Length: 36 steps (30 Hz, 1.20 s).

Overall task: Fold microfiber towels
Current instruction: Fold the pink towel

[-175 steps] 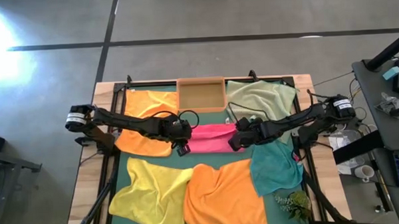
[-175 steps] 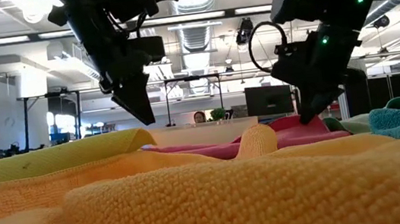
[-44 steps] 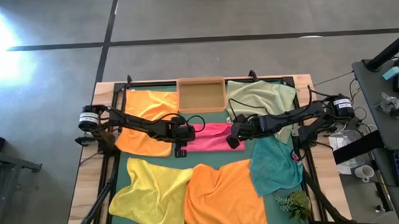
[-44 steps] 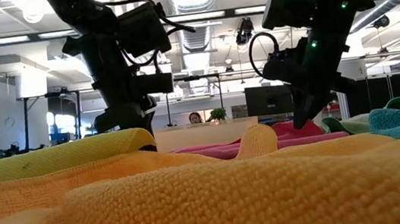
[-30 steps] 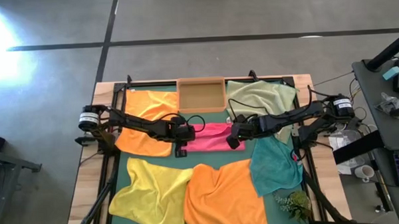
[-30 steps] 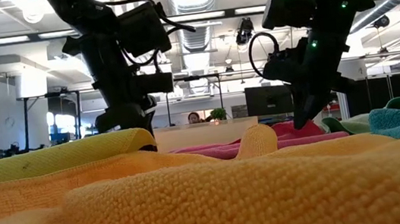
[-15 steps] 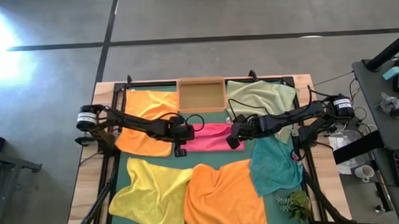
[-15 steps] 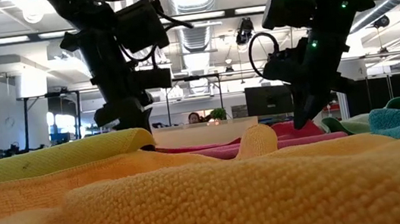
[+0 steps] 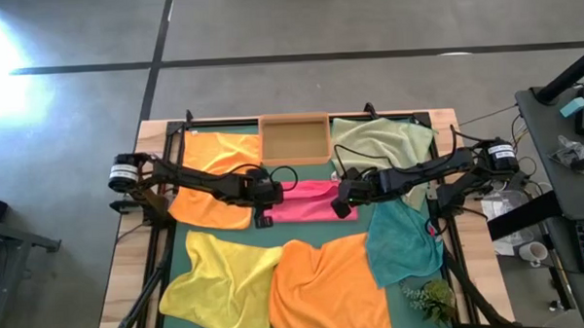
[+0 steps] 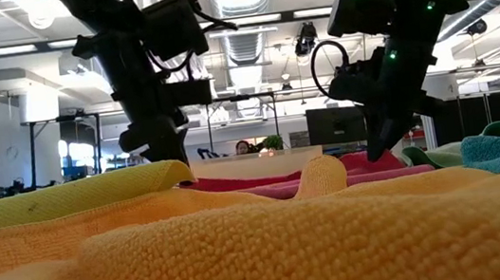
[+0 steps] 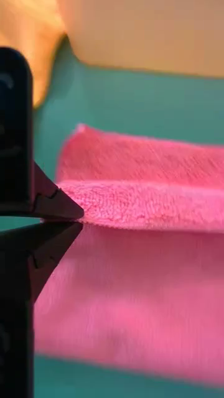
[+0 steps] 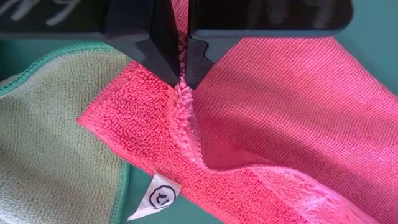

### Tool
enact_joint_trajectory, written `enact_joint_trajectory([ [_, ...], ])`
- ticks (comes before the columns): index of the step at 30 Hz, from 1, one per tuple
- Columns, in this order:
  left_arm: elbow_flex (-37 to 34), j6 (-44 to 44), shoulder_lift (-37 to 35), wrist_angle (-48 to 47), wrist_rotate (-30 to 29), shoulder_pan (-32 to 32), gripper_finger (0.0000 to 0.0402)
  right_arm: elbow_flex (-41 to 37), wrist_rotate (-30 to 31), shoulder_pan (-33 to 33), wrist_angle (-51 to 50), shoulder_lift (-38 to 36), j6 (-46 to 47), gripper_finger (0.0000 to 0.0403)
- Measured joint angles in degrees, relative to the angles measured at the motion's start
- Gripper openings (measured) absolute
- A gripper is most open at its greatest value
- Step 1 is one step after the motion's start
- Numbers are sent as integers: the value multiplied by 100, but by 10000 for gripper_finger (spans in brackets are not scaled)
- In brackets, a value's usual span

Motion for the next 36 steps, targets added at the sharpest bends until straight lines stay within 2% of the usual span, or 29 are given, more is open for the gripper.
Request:
enact_joint_trajectory([
  [10,0,-2,-2,93,-325,146,2,0,83,-106,3,-2,208,9],
  [32,-2,22,-2,252,-339,732,2,4,221,-617,4,-3,0,9],
  [36,-2,23,-2,252,-282,757,2,5,221,-619,2,-2,-30,22],
])
